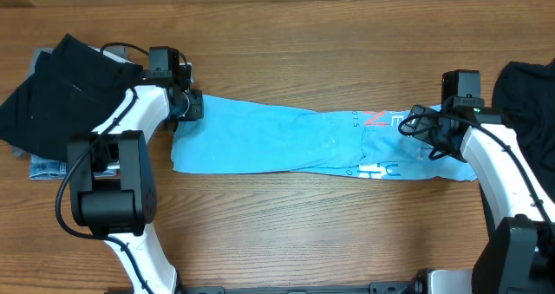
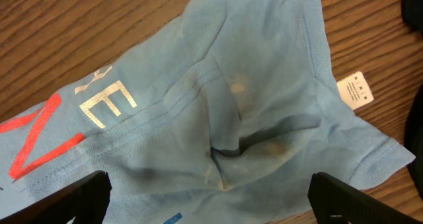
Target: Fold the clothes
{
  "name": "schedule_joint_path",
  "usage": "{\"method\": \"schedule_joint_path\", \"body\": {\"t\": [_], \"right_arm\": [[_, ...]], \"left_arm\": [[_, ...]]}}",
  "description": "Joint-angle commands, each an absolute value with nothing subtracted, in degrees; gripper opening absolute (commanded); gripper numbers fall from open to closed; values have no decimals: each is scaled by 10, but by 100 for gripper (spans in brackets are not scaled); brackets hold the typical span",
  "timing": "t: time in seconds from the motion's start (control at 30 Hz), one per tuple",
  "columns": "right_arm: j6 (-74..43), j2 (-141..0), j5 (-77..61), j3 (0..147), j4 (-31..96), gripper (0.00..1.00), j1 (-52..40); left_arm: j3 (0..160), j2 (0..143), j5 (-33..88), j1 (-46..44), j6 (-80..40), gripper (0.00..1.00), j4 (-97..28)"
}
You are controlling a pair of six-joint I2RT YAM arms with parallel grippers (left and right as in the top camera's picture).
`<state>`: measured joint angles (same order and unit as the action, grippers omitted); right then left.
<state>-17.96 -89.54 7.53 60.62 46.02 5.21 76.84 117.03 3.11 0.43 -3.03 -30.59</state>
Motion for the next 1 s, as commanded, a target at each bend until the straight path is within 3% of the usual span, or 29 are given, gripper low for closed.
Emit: {"method": "schedule_joint_path", "body": {"t": [0.0,0.1,0.17,0.3,0.47,0.67,0.97], "right_arm": [[-177,-894,79,606,457,100,54],[-177,-894,79,606,457,100,54],[-177,-894,79,606,457,100,54],[-177,-894,79,606,457,100,54],[-177,-894,79,606,457,100,54],[-177,-894,79,606,457,100,54],[-177,-894,79,606,457,100,54]], "left_arm": [[785,1184,23,8,-27,28,-317],[785,1184,23,8,-27,41,-319],[785,1184,23,7,-27,40,-322],[785,1184,24,7,-27,26,-328],[785,1184,26,7,-28,24,-330],[787,1184,25,7,-28,43,-338],[810,1184,26,7,-28,44,-362]]}}
